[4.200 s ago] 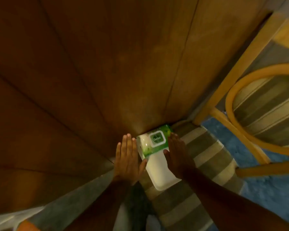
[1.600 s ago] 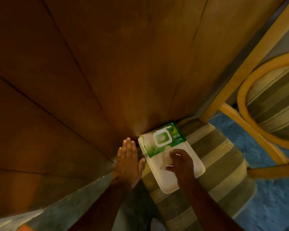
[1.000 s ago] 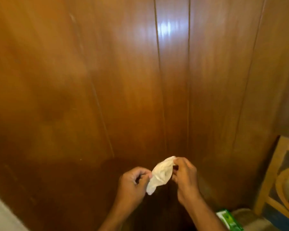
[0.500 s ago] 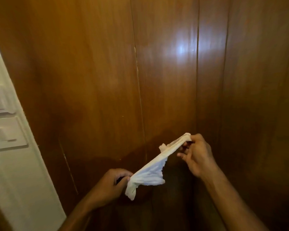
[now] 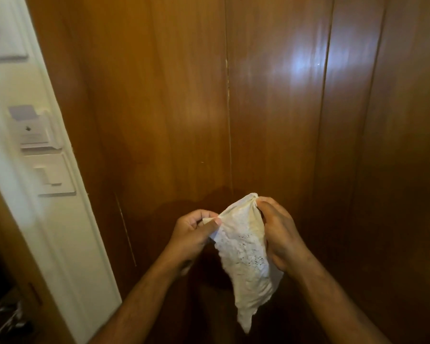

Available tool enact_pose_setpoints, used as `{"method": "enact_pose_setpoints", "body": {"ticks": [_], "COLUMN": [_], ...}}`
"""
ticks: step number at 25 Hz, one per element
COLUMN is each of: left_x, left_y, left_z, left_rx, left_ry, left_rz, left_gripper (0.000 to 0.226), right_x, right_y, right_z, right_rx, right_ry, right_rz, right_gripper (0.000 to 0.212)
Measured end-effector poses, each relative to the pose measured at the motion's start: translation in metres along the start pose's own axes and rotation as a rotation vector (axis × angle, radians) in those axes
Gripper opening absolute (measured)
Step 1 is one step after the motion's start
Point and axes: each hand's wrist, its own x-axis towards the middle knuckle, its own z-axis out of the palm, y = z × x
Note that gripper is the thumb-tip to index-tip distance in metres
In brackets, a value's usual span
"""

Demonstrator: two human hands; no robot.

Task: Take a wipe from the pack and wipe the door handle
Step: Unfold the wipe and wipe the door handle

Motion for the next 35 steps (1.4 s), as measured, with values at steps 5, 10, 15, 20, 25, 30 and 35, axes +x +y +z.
{"method": "enact_pose_setpoints", "body": {"ticks": [5, 10, 15, 20, 25, 30, 35], "left_x": [-0.009, -0.036, -0.076, -0.138, -0.205, -0.219, -0.218], "left_y": [0.015, 0.019, 0.022, 0.024, 0.028, 0.030, 0.018], "left_z": [-0.016, -0.061, -0.122, -0.220, -0.336, -0.389, -0.401], "left_rx": [-0.136, -0.116, 0.015, 0.609, 1.926, 2.461, 2.585], "left_ry": [0.078, 0.145, 0.331, 0.776, 0.858, 0.651, 0.687], "left_rz": [-0.032, -0.043, -0.024, 0.091, 0.132, 0.041, 0.098], "left_gripper": [0.013, 0.016, 0.022, 0.027, 0.042, 0.052, 0.052], "right_x": [-0.012, -0.032, -0.049, -0.050, -0.047, -0.066, -0.085], "right_y": [0.047, 0.104, 0.131, 0.162, 0.220, 0.292, 0.330], "right_z": [0.000, 0.048, 0.134, 0.188, 0.238, 0.326, 0.396], "right_rx": [0.299, 0.492, 0.672, 0.643, 0.268, -0.235, -0.339], "right_ry": [-0.341, -0.661, -0.787, -0.635, -0.605, -0.762, -0.472], "right_rz": [0.412, 0.525, 0.563, 0.585, 0.256, 0.057, -0.253], "right_gripper": [0.053, 0.062, 0.079, 0.054, 0.012, 0.049, 0.019]}}
